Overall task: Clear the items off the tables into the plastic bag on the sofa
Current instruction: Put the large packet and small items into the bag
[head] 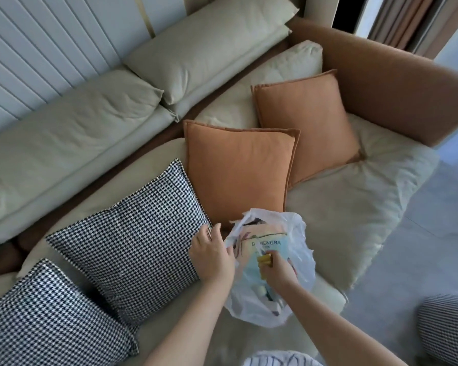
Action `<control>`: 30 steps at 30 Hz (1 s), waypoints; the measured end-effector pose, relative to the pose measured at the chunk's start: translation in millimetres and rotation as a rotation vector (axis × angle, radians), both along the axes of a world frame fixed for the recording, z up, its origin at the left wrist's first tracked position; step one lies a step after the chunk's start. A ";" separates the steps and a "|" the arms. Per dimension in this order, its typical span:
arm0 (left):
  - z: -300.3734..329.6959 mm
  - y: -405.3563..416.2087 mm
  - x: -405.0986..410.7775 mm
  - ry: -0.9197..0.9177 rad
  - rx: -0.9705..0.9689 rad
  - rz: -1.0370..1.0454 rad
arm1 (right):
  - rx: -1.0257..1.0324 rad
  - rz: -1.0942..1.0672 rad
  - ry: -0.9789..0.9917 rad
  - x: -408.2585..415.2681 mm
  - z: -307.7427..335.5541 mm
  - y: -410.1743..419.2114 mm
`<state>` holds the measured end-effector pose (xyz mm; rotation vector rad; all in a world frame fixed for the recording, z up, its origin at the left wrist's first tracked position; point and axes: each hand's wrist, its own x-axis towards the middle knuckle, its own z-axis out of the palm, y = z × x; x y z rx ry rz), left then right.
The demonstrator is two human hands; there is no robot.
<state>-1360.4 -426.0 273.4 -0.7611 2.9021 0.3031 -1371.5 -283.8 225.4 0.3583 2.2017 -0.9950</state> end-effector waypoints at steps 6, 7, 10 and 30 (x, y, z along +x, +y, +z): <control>-7.7 -16.8 16.6 -0.176 0.497 0.305 | -0.002 0.032 0.019 0.4 -1.8 -1.9; -5.7 -21.6 18.8 -0.157 0.489 0.283 | -0.008 0.024 -0.001 -0.1 0.1 -4.4; 8.2 -37.1 20.5 -0.109 0.485 0.265 | -0.019 0.011 -0.078 -3.9 7.5 -15.9; 58.2 -26.8 29.5 -0.108 0.716 0.121 | -0.041 -0.237 0.044 53.2 54.9 1.7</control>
